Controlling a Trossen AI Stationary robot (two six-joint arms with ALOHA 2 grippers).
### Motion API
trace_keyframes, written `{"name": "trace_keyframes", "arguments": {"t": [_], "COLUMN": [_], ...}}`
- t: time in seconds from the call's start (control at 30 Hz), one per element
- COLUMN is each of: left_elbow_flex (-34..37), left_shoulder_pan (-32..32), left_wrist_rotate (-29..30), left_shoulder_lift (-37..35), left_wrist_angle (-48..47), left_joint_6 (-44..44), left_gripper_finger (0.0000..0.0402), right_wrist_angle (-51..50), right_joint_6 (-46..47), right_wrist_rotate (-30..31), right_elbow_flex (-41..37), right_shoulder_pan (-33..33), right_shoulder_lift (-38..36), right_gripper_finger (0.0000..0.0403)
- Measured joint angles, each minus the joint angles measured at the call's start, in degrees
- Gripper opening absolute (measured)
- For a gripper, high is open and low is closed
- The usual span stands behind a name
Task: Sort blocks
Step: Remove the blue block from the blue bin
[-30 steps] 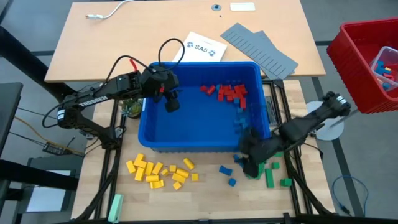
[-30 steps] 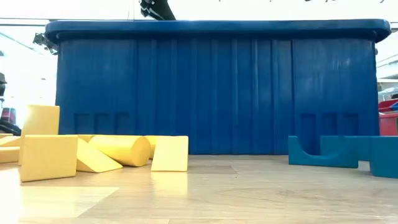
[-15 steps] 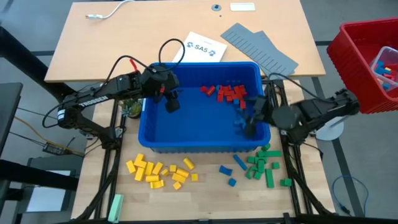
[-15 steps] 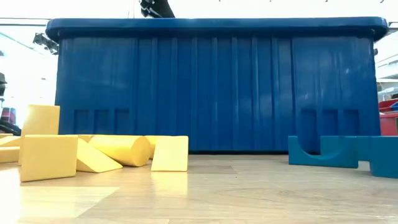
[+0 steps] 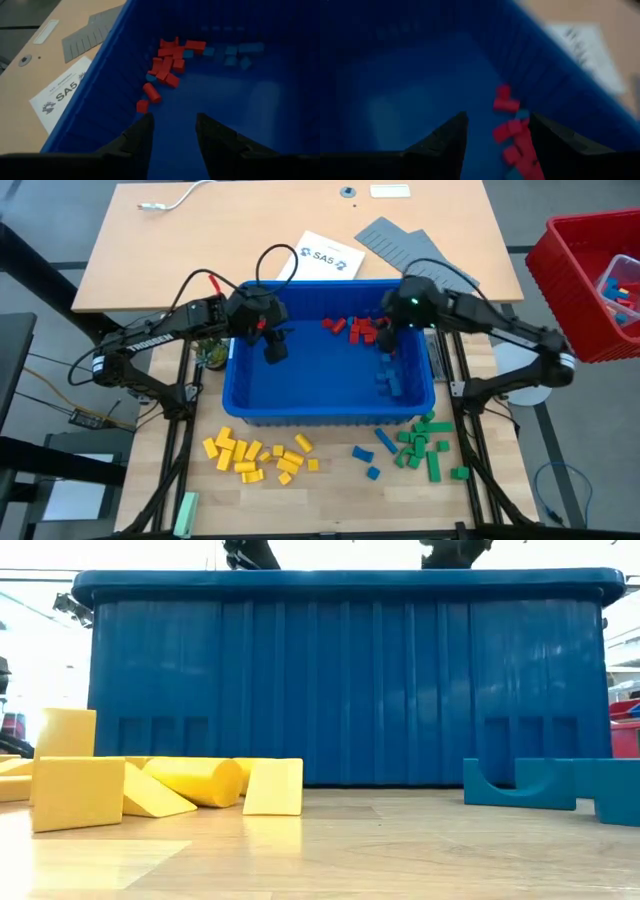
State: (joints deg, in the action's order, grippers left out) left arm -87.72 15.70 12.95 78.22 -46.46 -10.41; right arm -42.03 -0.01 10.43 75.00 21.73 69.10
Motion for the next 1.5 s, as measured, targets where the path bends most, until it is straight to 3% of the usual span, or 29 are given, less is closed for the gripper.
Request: {"name": "trace_keyframes", "arguments": {"t": [0.17, 0.4, 0.53, 1.2, 1.5], "left_elbow_flex": [0.0, 0.0, 0.0, 0.0, 0.0], "left_shoulder_pan": [0.0, 0.0, 0.0, 0.0, 0.0], "left_wrist_rotate": [-0.1, -0.1, -0.1, -0.1, -1.0], "left_shoulder_lift": [0.0, 0.0, 0.0, 0.0, 0.0], "left_wrist_angle": [0.0, 0.0, 0.0, -0.3, -0.2], "left_joint_6": [1.7, 3.4, 3.5, 3.3, 3.3], "left_gripper_finger": [0.0158, 0.0158, 0.0158, 0.0158, 0.0158], "right_wrist_angle": [-4.2, -11.9, -12.9, -12.1, -8.8], "right_joint_6": [-7.2, -15.9, -18.6, -0.9, 0.2], "right_wrist_rotate": [-8.7, -8.1, -7.3, -7.0, -7.2], "right_elbow_flex": [0.0, 0.0, 0.0, 0.0, -1.2], "right_shoulder_pan": [6.3, 10.4, 11.8, 17.1, 18.2], "right_shoulder_lift": [8.3, 20.4, 25.2, 36.3, 37.9], "right_gripper_finger": [0.0216, 0.0277, 0.0289, 0.0254, 0.0249]}}
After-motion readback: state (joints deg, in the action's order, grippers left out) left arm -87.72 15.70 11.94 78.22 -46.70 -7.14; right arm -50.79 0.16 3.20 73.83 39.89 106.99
